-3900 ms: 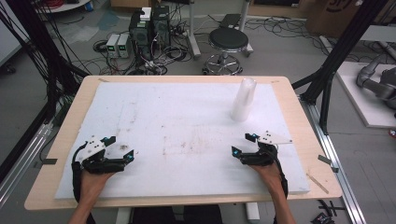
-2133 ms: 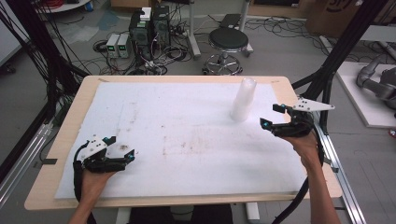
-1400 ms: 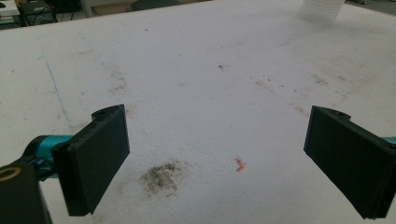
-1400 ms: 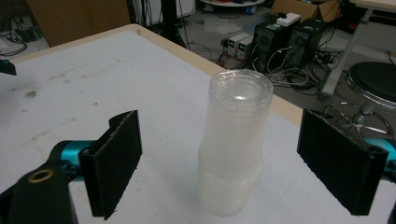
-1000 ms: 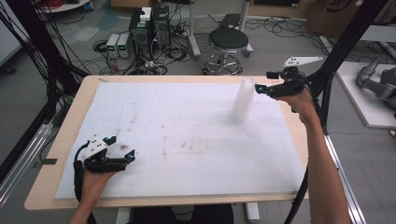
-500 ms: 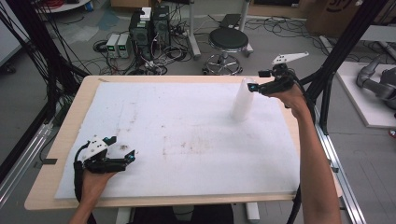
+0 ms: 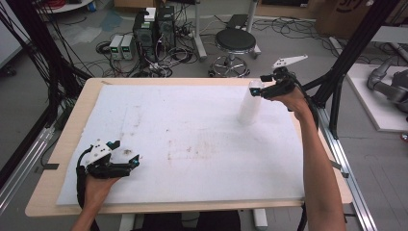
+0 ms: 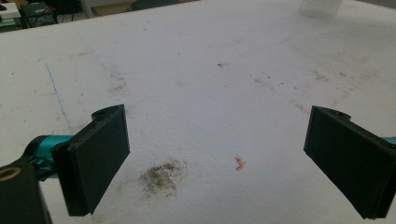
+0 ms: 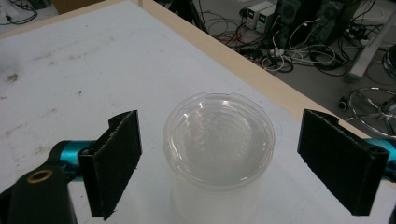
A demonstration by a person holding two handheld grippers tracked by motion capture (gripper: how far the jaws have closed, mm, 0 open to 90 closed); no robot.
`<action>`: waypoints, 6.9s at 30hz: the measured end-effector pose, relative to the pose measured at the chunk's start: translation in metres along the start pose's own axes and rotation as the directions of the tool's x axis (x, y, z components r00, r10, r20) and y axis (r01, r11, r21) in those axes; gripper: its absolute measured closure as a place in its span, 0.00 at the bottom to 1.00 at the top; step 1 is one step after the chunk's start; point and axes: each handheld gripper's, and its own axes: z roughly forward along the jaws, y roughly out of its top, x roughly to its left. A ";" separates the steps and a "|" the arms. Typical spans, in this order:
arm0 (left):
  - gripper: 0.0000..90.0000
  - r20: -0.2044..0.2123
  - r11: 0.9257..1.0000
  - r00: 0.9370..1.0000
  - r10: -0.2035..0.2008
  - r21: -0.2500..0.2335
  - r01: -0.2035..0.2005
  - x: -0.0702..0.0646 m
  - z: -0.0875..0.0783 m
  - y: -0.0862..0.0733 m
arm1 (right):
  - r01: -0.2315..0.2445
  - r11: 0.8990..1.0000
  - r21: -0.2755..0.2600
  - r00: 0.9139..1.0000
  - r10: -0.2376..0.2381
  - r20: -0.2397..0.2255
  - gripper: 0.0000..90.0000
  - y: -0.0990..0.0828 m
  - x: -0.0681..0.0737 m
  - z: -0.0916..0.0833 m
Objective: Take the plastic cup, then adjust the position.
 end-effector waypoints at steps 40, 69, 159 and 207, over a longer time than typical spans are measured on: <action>0.07 0.022 1.000 1.000 -0.003 0.009 0.003 0.001 0.001 0.000 | -0.004 0.997 0.082 1.000 0.003 0.009 0.27 -0.004 0.000 0.028; 0.07 0.024 1.000 1.000 0.002 0.012 -0.002 0.000 0.002 0.001 | -0.008 0.995 0.096 1.000 0.005 0.031 0.42 -0.003 0.004 0.026; 0.07 0.061 1.000 0.998 0.011 0.022 -0.012 0.001 0.002 0.001 | 0.268 0.962 -0.047 0.903 -0.268 -0.337 0.46 -0.005 0.217 0.008; 0.07 0.071 1.000 0.997 0.013 0.024 -0.015 0.001 0.003 0.001 | 0.180 0.974 -0.139 0.891 -0.221 -0.397 0.46 -0.035 0.230 0.040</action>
